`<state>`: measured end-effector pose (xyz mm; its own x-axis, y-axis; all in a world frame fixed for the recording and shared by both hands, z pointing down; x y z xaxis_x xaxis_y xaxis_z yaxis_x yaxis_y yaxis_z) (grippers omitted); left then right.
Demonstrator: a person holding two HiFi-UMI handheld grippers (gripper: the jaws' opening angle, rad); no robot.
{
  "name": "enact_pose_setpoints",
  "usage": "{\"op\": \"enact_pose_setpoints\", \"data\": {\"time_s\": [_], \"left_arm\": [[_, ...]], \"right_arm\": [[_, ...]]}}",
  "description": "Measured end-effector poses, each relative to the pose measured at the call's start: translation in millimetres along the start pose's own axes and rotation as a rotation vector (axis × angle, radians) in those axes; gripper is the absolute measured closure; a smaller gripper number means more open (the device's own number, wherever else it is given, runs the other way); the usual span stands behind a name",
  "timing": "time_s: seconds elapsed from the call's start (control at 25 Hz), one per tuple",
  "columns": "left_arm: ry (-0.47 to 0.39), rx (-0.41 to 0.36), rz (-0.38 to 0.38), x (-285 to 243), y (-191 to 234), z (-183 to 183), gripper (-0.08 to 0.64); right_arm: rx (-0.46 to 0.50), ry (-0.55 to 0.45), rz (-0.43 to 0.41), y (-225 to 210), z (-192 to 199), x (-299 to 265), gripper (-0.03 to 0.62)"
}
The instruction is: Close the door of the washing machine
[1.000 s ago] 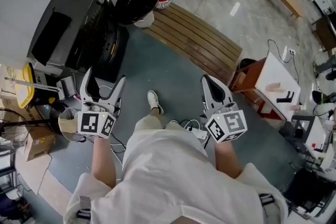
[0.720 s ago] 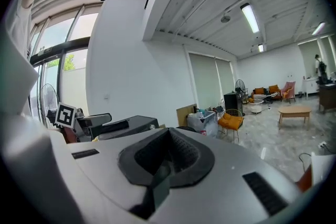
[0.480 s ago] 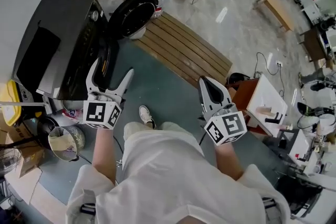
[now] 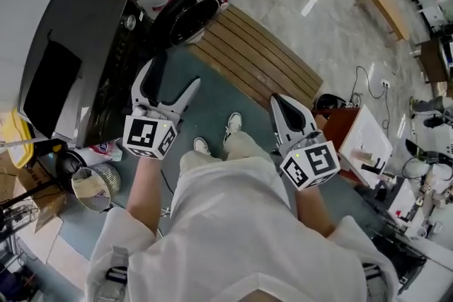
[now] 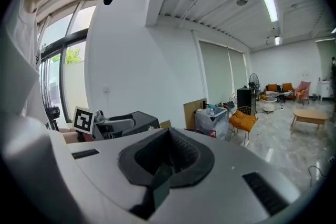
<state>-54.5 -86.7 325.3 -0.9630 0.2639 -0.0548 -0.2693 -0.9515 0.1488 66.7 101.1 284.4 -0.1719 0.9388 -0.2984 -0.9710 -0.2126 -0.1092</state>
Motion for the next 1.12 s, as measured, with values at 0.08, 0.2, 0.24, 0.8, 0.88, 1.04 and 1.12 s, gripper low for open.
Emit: {"op": "enact_pose_setpoints", "data": {"time_s": [0.08,0.2,0.24,0.8,0.88,1.04,1.12], "left_arm": [[0.036,-0.009,-0.013,-19,6,6,0.129],[0.112,-0.030,-0.036,-54,13,18,0.129],[0.138,-0.042,-0.041,-67,16,21,0.129],[0.418,-0.192,-0.066,-230,104,79,0.129],[0.455,-0.227,-0.048,-256,120,93,0.129],[0.553,-0.221,0.002,-300,142,129,0.129],[0.596,-0.212,0.032,-323,152,142,0.129]], "right_arm": [[-0.015,0.013,-0.024,-17,0,-24,0.597],[-0.007,0.020,-0.089,-48,-3,-62,0.597],[0.006,0.022,-0.111,-60,-3,-77,0.597],[0.022,0.056,-0.332,-143,19,-238,0.597],[0.010,0.065,-0.345,-149,30,-250,0.597],[-0.018,0.120,-0.351,-160,62,-260,0.597],[-0.029,0.144,-0.351,-167,77,-265,0.597]]}}
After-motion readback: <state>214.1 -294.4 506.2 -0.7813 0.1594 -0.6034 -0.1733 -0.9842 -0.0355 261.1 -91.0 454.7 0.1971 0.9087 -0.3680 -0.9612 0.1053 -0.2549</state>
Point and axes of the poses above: the fingertips, and each gripper's own axes: x backward along the fingers, y to its left, z out of its underside, the point moved 2 cm from there along x, backward along the fingers, and after that the axes turned 2 degrees about z, right-handed, at the moved point
